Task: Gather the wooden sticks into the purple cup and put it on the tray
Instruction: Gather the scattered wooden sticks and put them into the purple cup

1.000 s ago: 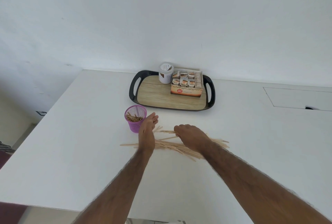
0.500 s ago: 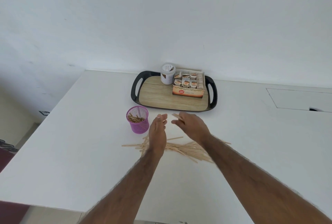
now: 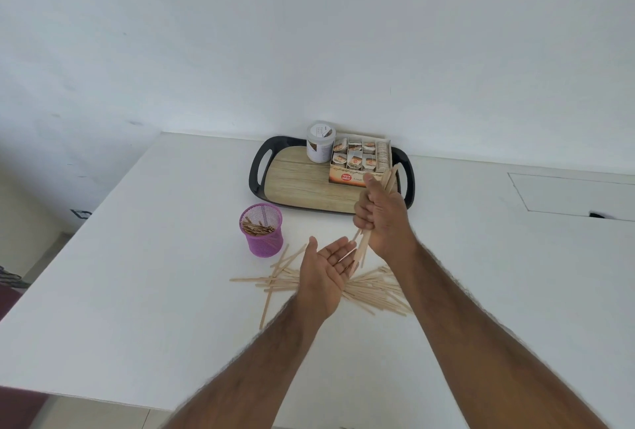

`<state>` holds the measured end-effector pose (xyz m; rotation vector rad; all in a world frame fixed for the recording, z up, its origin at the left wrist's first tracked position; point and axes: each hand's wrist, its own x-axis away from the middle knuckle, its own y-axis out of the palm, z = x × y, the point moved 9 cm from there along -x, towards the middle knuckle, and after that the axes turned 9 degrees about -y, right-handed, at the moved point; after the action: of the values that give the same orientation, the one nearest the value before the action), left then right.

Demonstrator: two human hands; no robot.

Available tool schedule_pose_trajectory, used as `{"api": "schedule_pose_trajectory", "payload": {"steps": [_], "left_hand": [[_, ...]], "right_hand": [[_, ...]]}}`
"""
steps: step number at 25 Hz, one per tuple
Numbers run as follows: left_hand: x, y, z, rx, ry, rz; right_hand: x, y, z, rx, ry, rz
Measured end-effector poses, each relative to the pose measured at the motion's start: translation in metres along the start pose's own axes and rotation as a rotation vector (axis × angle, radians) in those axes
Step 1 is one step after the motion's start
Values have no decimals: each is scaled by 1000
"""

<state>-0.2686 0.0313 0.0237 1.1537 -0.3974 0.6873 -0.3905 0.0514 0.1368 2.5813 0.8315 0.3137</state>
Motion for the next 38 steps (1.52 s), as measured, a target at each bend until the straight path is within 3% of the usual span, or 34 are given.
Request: {"api": "schedule_pose_trajectory", "payload": {"steps": [7, 12, 15, 17, 19, 24, 27, 33, 38], "left_hand": [[5, 43, 18, 225, 38, -138], [2, 53, 41, 327, 50, -157], [6, 55, 48, 319, 71, -138], [9, 58, 49, 289, 78, -151], [11, 59, 46, 226, 71, -165], [13, 45, 45, -416, 123, 71], [19, 45, 45, -600, 164, 96], [23, 40, 37, -560, 67, 109], [22, 36, 33, -492, 102, 111]], "right_hand": [[13, 5, -8, -61, -126, 163], [31, 31, 11, -69, -102, 73], [35, 31, 13, 198, -147, 83], [36, 34, 12, 375, -203, 63], [39, 32, 8, 364, -240, 89], [42, 17, 7, 366, -233, 145], [45, 12, 11, 410, -227, 164], [51, -7, 17, 336, -183, 205], [56, -3, 21, 367, -156, 175]]}}
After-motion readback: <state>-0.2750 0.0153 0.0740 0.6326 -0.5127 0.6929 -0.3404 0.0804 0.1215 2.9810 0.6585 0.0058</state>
